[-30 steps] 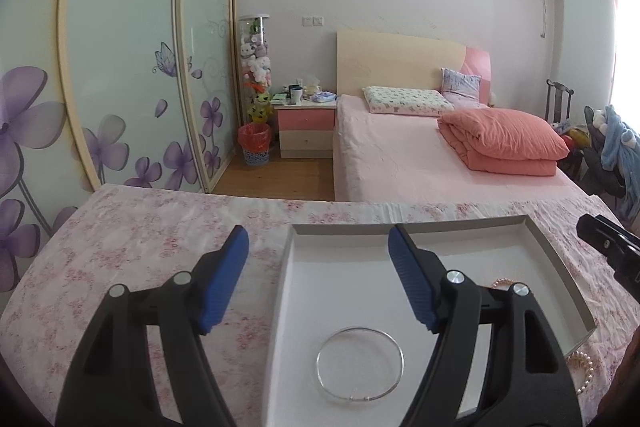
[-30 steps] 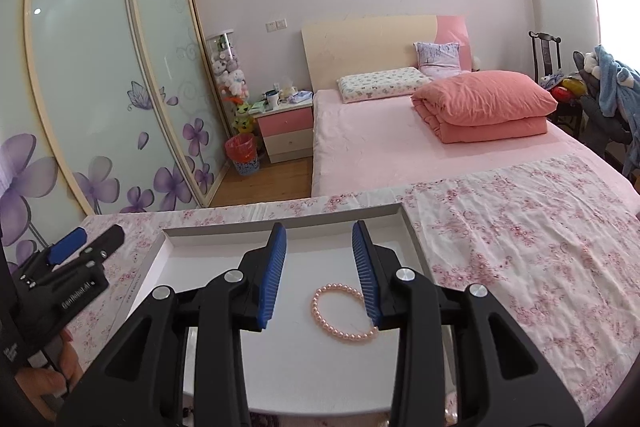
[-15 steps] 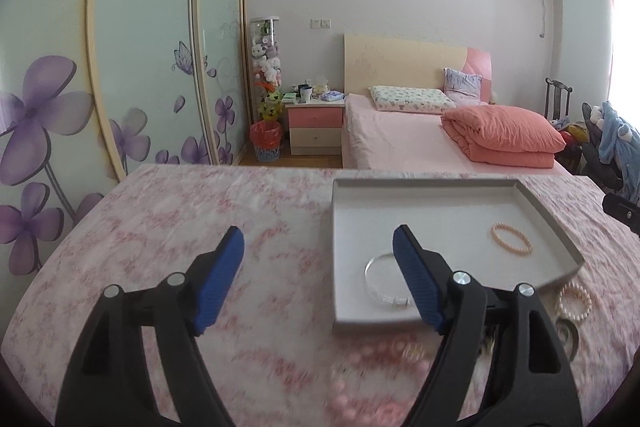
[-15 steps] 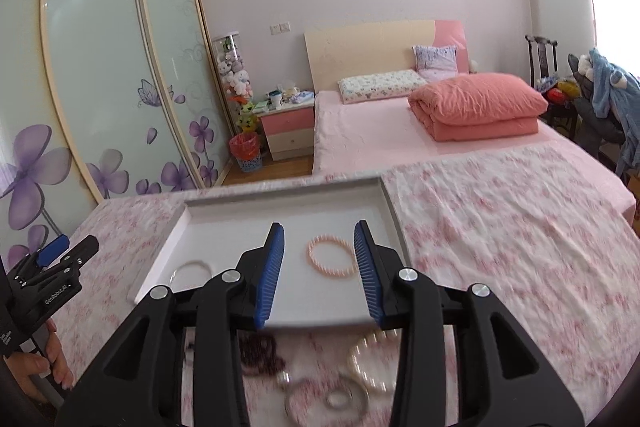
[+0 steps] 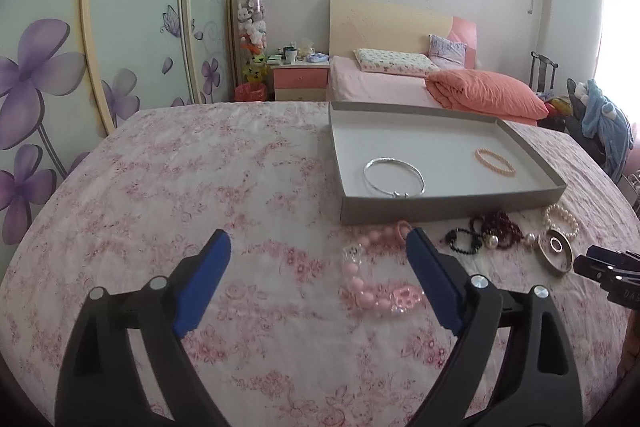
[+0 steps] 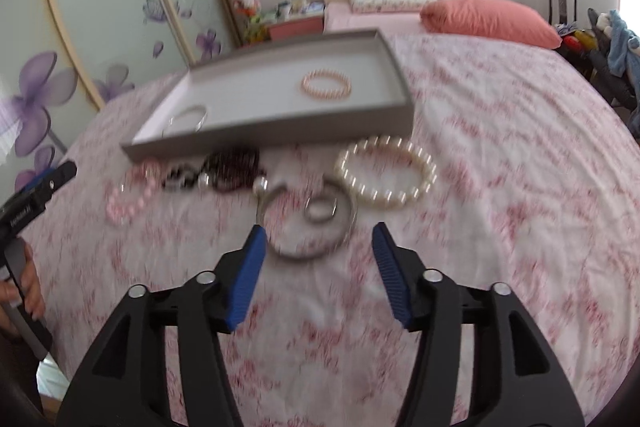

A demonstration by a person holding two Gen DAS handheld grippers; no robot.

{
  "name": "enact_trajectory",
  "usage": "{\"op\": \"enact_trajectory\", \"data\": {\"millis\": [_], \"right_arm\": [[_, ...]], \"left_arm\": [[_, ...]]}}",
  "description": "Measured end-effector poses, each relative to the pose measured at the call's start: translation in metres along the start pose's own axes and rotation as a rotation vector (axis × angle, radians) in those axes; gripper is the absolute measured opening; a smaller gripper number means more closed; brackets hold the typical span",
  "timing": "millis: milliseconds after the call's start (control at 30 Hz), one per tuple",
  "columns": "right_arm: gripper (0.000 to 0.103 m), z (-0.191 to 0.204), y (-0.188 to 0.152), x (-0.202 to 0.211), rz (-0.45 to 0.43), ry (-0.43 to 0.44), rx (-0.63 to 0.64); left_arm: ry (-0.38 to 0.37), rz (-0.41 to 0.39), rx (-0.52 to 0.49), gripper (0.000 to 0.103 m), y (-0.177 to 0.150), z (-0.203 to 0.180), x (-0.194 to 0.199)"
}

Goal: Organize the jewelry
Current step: 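Move the left gripper to the pink beaded charm bracelet while the right approaches the silver cuff, then close the left gripper on the pink charm bracelet while the right grips the silver cuff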

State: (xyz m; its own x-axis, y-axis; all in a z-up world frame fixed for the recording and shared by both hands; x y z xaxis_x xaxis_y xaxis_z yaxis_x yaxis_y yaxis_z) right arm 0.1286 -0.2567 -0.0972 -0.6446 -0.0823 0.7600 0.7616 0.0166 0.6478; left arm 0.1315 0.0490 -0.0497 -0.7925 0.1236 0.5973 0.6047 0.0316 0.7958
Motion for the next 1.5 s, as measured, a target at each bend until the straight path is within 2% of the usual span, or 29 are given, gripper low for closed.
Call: {"op": "enact_trajectory", "data": {"millis": [400, 600, 667, 700, 1033, 1200, 1333, 1433, 1500], "right_arm": [[0.075, 0.021, 0.007, -0.026, 0.043, -0.071, 0.076], [0.076, 0.029, 0.012, -0.033, 0.04, -0.103, 0.118], [0.076, 0.029, 0.013, -0.033, 0.036, -0.105, 0.115], [0.067, 0.028, 0.013, -0.032, 0.032, -0.109, 0.112], [0.067, 0.028, 0.012, -0.029, 0.03, -0.105, 0.098], [0.067, 0.027, 0.012, -0.028, 0.03, -0.101, 0.094], [0.067, 0.026, 0.012, -0.027, 0.03, -0.098, 0.092], [0.067, 0.027, 0.012, -0.027, 0.03, -0.098, 0.092], [0.067, 0.026, 0.012, -0.027, 0.029, -0.096, 0.09]], "left_arm": [[-0.011, 0.049, -0.043, 0.09, -0.01, -0.013, -0.009], [-0.013, 0.07, -0.055, 0.092, -0.012, -0.017, -0.015], [-0.015, 0.079, -0.057, 0.092, -0.012, -0.019, -0.018], [-0.016, 0.084, -0.058, 0.092, -0.013, -0.019, -0.019], [0.009, 0.132, -0.031, 0.092, -0.008, -0.012, -0.041], [0.014, 0.199, -0.016, 0.067, -0.009, -0.009, -0.06], [-0.002, 0.258, 0.017, 0.052, -0.014, -0.005, -0.07], [-0.009, 0.256, 0.001, 0.041, -0.015, -0.008, -0.07], [-0.014, 0.256, -0.007, 0.027, -0.015, -0.012, -0.07]]}}
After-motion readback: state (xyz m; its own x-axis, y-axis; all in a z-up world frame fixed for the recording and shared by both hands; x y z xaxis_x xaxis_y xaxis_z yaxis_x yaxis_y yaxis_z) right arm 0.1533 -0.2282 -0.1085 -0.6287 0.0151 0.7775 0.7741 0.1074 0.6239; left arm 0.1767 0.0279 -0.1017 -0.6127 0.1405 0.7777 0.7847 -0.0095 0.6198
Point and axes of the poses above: each gripper's, at about its wrist camera, not at the fingertips, and x roughly against the way its jaws point, z to its left, y to its top, the point moved 2 cm from there along -x, roughly the way its jaws point, and after that the axes turned 9 degrees about -y, right-handed, at the moved point
